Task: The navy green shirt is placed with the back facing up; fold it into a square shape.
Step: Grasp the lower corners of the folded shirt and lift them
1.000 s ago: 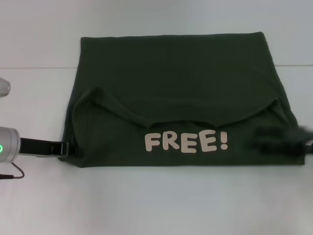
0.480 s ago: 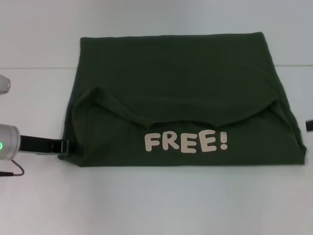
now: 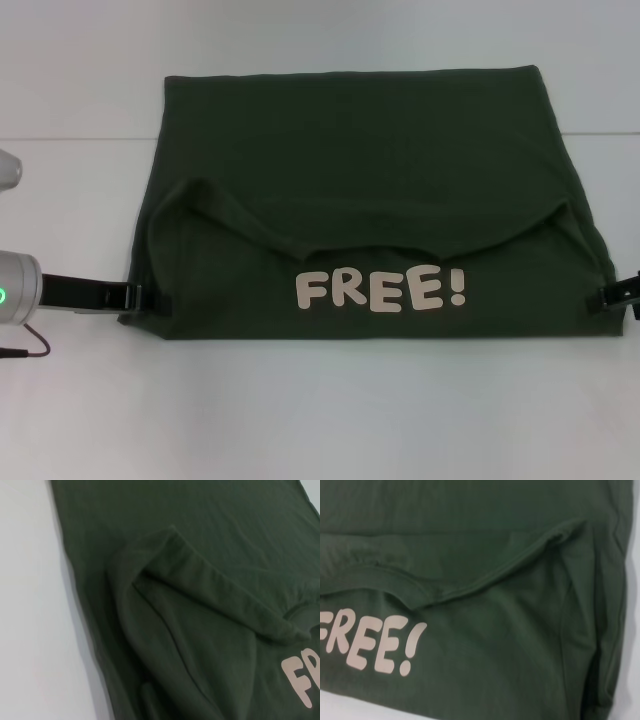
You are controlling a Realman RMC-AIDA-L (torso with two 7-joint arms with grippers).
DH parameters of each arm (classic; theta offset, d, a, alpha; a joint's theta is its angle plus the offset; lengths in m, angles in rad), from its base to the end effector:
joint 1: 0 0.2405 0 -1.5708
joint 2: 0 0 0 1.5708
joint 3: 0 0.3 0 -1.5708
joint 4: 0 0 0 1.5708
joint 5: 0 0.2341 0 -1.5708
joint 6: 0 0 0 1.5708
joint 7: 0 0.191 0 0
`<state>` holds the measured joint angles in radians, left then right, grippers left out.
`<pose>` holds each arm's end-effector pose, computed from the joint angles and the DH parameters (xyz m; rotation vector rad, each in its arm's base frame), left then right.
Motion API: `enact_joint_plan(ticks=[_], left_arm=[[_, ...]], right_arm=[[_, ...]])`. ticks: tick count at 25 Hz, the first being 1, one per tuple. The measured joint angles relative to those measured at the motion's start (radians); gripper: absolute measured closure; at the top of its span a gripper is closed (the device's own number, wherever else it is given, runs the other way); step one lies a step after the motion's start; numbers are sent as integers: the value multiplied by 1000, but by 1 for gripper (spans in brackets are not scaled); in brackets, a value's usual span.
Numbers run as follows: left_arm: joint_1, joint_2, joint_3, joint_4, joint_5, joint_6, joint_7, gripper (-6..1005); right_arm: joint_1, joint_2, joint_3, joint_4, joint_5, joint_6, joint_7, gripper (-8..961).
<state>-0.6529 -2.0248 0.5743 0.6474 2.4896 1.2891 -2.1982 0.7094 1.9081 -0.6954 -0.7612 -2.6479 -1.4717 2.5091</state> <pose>-0.3605 0.4323 -0.0415 -2.2532 -1.5782 -0.2063 0.3571 0.4427 0.0266 -2.1496 1.7023 -0.1082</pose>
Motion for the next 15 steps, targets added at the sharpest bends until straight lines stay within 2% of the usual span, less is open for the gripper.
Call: enact_joint_plan(ticks=[10,15], left_arm=[[-1,0,-3,0,0,0,0,985],[-1,0,-2,0,0,-1,0,985]], right_arm=[[11,36,-20,16,-2,69,-4,104],[15,39,-40,46,-3,102,0,104]])
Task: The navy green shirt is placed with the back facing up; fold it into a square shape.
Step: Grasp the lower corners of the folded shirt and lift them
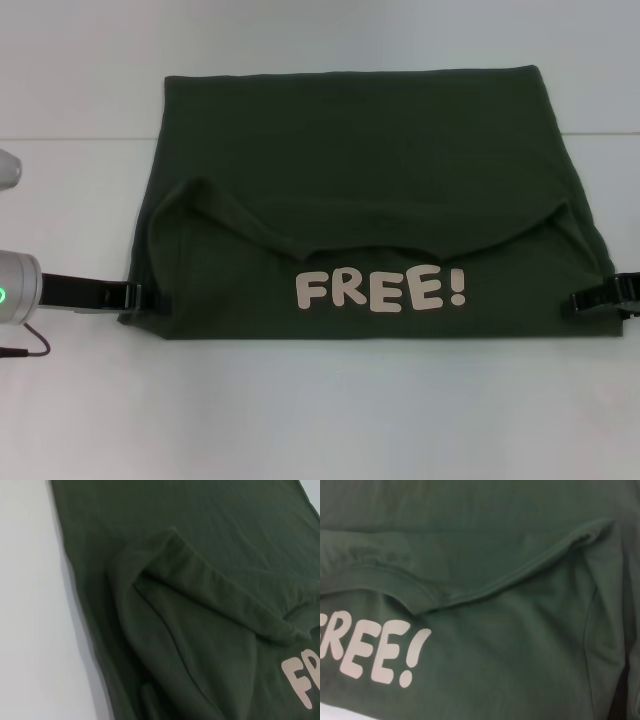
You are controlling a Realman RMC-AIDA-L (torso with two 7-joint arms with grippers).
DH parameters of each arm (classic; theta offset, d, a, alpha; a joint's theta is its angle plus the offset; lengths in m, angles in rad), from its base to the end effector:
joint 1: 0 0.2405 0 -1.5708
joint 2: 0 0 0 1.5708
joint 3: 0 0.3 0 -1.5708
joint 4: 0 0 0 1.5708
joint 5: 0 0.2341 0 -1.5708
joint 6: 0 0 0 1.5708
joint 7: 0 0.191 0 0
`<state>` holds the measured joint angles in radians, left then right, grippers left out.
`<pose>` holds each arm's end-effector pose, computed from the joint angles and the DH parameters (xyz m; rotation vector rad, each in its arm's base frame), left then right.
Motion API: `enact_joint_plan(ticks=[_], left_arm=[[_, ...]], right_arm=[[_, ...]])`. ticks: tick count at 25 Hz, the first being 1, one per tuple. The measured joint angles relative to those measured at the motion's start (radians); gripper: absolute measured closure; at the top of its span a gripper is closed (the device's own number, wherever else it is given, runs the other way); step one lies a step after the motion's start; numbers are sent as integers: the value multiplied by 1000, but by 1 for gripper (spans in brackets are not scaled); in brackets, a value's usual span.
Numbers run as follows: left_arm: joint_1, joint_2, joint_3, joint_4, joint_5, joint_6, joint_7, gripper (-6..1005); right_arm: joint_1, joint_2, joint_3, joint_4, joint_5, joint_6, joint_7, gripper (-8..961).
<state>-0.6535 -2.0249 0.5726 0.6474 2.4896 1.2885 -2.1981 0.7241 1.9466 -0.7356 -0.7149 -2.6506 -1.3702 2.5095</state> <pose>-0.3603 0.4326 -0.0414 -2.2520 -1.5780 -0.2082 0.3551 0.4495 -0.0028 -2.1523 1.6701 -0.1196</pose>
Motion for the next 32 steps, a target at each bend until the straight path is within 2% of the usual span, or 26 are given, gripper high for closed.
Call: enact_joint_plan(ticks=[2,7,18,21,26,32], left_arm=[[0,0,0,0,0,0,0,986],[0,0,-2,0,0,-2,0,986],[0,2,-5,0,-3,0,0,986],[0,2,-5,0,-3,0,0,985],[0,2,-5,0,-2,3,-1,985],[-9,20,-14,4,42,107,-30,985]], right_arm=[[1,0,-2,2,0,7,7,104],[-3,-1,-4,-8,-2,21,13,175],[1,-1,-13,-1,-3,23,11,388],[1,-2,-14,0,-3,21,11,638],[1,-4,-22,0,-3,19,9,841],[6,-23,-24,-7,-3,-56,-18,900]])
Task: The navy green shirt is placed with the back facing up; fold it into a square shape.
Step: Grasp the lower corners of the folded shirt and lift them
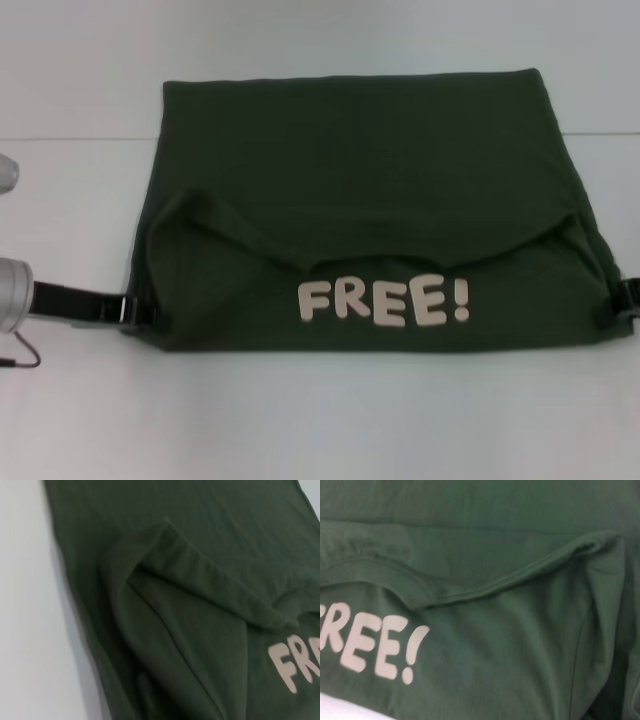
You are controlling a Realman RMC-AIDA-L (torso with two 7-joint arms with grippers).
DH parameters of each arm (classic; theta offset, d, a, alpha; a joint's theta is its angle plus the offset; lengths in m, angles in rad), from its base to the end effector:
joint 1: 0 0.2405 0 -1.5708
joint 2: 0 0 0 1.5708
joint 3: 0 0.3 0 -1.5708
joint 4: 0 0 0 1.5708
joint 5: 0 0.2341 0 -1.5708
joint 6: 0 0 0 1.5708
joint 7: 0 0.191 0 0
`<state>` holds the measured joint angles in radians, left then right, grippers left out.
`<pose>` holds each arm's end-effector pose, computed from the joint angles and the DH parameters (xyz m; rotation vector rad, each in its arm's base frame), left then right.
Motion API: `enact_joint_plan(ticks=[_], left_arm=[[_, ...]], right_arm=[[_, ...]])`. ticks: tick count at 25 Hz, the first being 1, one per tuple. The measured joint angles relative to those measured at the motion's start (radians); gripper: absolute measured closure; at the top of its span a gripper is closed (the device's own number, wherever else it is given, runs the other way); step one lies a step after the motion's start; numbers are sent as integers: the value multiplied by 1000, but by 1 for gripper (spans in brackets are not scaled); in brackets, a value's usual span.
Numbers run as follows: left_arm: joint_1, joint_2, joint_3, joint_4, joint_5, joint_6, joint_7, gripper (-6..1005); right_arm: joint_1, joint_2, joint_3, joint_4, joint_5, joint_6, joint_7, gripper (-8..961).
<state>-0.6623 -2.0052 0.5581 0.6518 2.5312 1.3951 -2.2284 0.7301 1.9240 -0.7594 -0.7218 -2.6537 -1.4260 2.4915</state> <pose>-0.3567 0.4208 -0.0358 -2.3073 -1.6443 -0.1671 0.3526 0.4458 0.0058 -2.2020 1.6482 -0.1806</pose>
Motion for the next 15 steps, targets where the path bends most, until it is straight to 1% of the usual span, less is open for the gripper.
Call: enact_joint_plan(ticks=[5,8,9,10,12,15], left_arm=[[-2,11,-51,25,66,187,-8,986],[5,18,-71,39,112,326,-6,985],[6,19,-77,41,126,363,-4,985],[8,21,-88,41,149,429,2,985],[10,22,-97,42,180,517,5,985],[12,23,-89,42,237,623,8,985]], right_arm=[[-8,-31,2,-1,0,-160,-73,900],[-26,-41,0,4,0,-271,-132,900],[-35,-41,-1,5,0,-312,-156,900],[-45,-41,-1,5,-2,-347,-177,900],[-62,-36,-1,5,-15,-406,-221,901],[-80,-20,-2,8,-62,-466,-286,901]])
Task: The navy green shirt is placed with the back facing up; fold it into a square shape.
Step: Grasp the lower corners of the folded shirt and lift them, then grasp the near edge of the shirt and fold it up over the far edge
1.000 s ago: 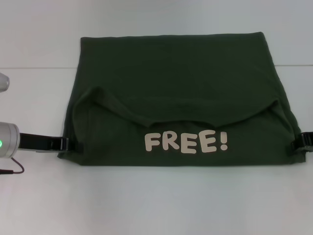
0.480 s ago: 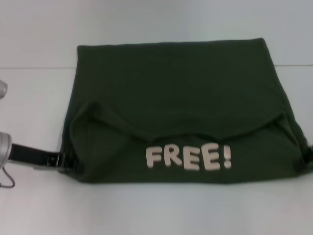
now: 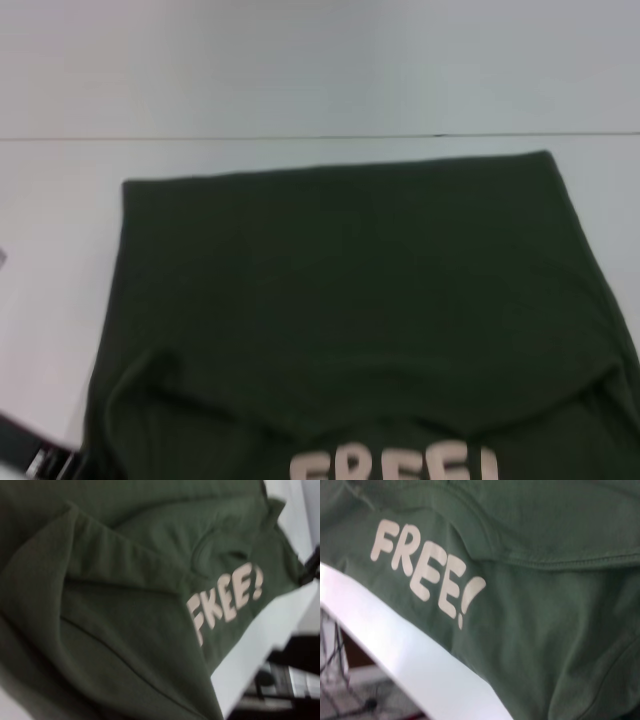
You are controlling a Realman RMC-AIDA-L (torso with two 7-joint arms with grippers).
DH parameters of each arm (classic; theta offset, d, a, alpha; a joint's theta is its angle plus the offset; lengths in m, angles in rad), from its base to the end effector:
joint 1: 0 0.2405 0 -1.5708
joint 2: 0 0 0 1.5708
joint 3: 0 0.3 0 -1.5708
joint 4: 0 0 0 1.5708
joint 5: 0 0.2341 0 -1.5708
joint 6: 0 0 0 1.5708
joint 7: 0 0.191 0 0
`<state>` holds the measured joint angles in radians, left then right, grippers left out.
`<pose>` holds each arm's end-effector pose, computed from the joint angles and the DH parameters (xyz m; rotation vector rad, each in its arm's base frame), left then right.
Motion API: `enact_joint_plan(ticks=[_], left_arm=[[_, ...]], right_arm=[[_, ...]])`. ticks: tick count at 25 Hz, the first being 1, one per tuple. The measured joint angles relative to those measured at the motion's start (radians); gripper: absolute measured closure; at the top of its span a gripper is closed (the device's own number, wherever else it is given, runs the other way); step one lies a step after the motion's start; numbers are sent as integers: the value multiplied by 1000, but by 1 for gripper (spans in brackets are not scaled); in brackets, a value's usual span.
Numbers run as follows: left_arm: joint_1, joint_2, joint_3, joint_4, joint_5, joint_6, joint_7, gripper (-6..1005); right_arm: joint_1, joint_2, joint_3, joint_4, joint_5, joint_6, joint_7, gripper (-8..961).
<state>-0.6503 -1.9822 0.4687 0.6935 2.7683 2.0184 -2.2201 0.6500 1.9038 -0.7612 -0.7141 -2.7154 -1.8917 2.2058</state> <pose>-0.3353 0.3104 -0.0147 2.3250 1.7507 -0.0943 0.3621 0.3340 0.0079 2.5287 -1.6482 0.4592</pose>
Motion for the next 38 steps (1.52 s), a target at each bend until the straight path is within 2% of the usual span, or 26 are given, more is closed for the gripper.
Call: enact_joint_plan(ticks=[3,7,12,16,21,23,28,31,38], left_arm=[[5,-5,35,1,57,32,4,986],[11,-14,67,0,78,35,5,986],[-3,-4,2,-4,25,30,8,986],[-28,22,-109,-10,-2,25,2,986],[-56,46,-218,-12,-42,-1,-25,986],[-59,55,-265,-14,-88,-38,-46,986],[-52,65,-365,-27,-185,-171,-75,985],[-35,60,-389,-59,-249,-294,-80,985],[-1,27,-387,-153,-423,-551,-19,985]], right_arm=[[-7,19,0,10,-55,-29,-49,901],[-7,32,9,13,-77,-18,-60,901],[12,30,94,12,-63,3,-51,900],[33,-1,250,22,-31,-1,-40,900],[33,-48,340,52,117,26,12,901],[22,-69,369,75,217,89,43,901],[12,-73,389,108,327,199,62,900],[7,-51,395,134,398,307,40,900],[5,56,392,156,507,568,-52,900]])
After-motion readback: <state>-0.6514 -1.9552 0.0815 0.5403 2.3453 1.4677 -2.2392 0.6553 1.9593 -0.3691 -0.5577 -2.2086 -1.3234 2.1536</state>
